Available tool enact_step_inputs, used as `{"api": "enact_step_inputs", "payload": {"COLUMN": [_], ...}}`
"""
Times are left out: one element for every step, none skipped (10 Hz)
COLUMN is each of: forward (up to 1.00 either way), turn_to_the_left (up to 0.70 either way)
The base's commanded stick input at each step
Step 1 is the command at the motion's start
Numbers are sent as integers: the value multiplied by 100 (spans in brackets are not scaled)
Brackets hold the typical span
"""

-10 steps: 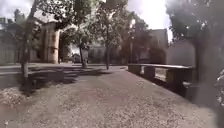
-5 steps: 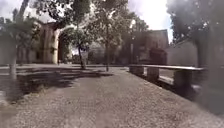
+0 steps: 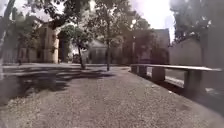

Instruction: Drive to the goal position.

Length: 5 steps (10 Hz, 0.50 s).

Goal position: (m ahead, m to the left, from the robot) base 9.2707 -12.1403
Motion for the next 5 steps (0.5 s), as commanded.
{"api": "enact_step_inputs", "payload": {"forward": [85, 85, 85, 85, 85], "turn_to_the_left": [0, 0, 0, 0, -23]}}
